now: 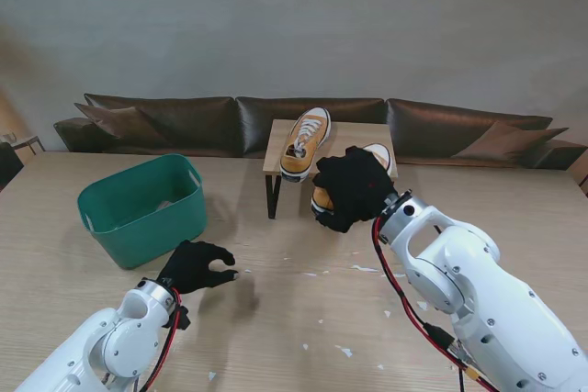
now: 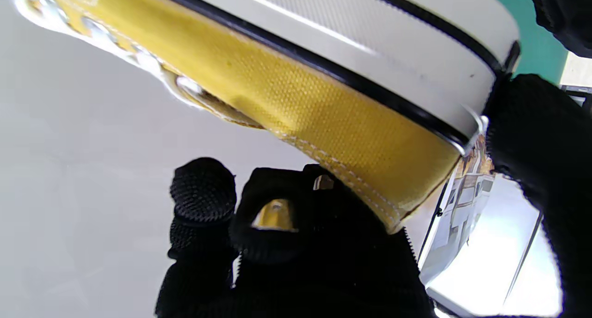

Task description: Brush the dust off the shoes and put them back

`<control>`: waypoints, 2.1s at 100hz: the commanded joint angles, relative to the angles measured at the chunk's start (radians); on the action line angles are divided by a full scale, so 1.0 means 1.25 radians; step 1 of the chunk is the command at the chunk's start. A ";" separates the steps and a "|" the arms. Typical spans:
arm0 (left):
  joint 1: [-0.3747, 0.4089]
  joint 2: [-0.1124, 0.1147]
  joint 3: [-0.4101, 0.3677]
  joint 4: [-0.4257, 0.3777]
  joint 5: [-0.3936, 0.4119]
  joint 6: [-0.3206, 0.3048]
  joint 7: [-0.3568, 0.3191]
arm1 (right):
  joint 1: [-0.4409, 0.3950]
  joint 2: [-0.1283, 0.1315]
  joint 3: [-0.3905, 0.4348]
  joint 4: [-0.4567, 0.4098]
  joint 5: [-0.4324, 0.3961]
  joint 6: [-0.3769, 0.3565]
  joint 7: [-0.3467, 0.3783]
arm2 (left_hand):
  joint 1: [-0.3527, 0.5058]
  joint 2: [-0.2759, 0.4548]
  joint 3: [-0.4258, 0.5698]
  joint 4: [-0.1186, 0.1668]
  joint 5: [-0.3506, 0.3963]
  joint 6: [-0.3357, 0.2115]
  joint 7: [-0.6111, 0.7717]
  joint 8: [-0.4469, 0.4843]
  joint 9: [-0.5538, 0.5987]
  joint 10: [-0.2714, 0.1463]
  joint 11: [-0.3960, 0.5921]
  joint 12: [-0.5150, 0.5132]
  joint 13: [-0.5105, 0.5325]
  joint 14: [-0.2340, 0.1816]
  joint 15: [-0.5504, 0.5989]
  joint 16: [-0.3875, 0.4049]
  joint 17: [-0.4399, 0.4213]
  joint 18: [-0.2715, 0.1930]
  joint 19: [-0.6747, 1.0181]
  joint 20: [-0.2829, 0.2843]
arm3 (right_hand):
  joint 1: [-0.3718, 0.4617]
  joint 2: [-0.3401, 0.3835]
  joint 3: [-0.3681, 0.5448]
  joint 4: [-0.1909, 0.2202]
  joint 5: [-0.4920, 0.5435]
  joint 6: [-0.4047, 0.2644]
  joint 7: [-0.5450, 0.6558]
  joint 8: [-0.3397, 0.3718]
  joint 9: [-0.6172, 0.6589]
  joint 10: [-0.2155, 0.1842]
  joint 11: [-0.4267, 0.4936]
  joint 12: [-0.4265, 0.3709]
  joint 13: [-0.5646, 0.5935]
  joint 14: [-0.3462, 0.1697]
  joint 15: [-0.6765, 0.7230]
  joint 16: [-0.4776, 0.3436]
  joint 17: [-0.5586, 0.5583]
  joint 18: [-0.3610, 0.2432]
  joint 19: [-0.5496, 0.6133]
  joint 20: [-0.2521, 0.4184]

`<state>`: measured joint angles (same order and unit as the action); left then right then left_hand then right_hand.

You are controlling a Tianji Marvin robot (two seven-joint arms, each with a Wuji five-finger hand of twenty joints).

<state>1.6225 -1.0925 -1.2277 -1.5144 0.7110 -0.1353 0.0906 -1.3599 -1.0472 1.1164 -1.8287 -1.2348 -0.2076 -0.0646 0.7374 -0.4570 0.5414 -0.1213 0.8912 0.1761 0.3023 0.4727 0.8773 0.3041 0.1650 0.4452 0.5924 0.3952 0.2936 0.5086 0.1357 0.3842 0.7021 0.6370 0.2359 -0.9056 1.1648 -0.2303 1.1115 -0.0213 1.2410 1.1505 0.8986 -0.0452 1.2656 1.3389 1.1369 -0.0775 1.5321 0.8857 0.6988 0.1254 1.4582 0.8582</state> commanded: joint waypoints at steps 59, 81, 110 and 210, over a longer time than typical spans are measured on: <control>-0.035 0.002 0.033 0.002 -0.015 0.032 -0.059 | 0.253 0.002 -0.116 0.329 -0.033 -0.044 -0.208 | 0.006 0.053 -0.024 0.033 0.000 0.001 -0.004 -0.005 -0.022 0.005 -0.006 -0.007 -0.031 0.014 -0.012 -0.006 -0.016 0.009 -0.023 0.021 | 0.076 0.080 0.129 0.039 0.014 -0.067 0.214 0.062 -0.089 -0.114 -0.044 -0.052 -0.008 -0.060 -0.024 0.000 -0.102 -0.026 -0.042 -0.003; -0.042 0.002 0.040 0.006 -0.021 0.043 -0.067 | 0.279 0.005 -0.123 0.347 -0.035 -0.063 -0.199 | 0.005 0.057 -0.028 0.034 0.000 0.003 -0.004 -0.005 -0.022 0.005 -0.006 -0.007 -0.031 0.014 -0.011 -0.005 -0.016 0.009 -0.025 0.024 | 0.084 0.057 0.135 0.039 0.008 -0.083 0.206 0.061 -0.093 -0.116 -0.055 -0.083 -0.008 -0.060 -0.024 0.000 -0.104 -0.027 -0.040 -0.005; -0.063 0.000 0.057 0.022 -0.034 0.056 -0.072 | 0.363 -0.002 -0.204 0.449 -0.009 -0.057 -0.248 | 0.007 0.064 -0.035 0.035 0.002 0.003 -0.003 -0.004 -0.021 0.006 -0.006 -0.007 -0.033 0.013 -0.012 -0.005 -0.017 0.009 -0.028 0.026 | 0.088 0.057 0.136 0.038 0.004 -0.086 0.202 0.061 -0.097 -0.116 -0.048 -0.099 -0.007 -0.052 -0.026 -0.003 -0.108 -0.029 -0.035 -0.007; -0.098 -0.010 0.101 0.051 -0.073 0.118 -0.065 | 0.606 -0.078 -0.544 0.828 0.156 -0.035 -0.467 | 0.014 0.074 -0.049 0.036 0.011 0.012 0.000 0.000 -0.019 0.014 -0.006 -0.006 -0.035 0.015 -0.011 -0.003 -0.018 0.009 -0.040 0.036 | 0.079 -0.121 0.142 -0.083 -0.057 -0.165 0.110 -0.067 -0.164 -0.075 -0.084 -0.234 -0.022 -0.045 -0.033 -0.024 -0.127 -0.030 -0.025 -0.033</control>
<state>1.4973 -1.0980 -1.1003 -1.4481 0.6225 0.0073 0.0313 -0.6124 -1.1425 0.4352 -0.7959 -1.0390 -0.2557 -0.6649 0.7377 -0.4042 0.4967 -0.1072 0.8913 0.1838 0.3023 0.4701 0.8773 0.3052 0.1650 0.4452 0.5903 0.3990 0.2923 0.5085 0.1332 0.3843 0.6767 0.6634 0.2047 -0.9747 1.1881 -0.3418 1.0628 -0.1111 1.2716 1.0691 0.7451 -0.1176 1.1731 1.0760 1.1334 -0.1223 1.4900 0.8630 0.6991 0.0992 1.4228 0.8386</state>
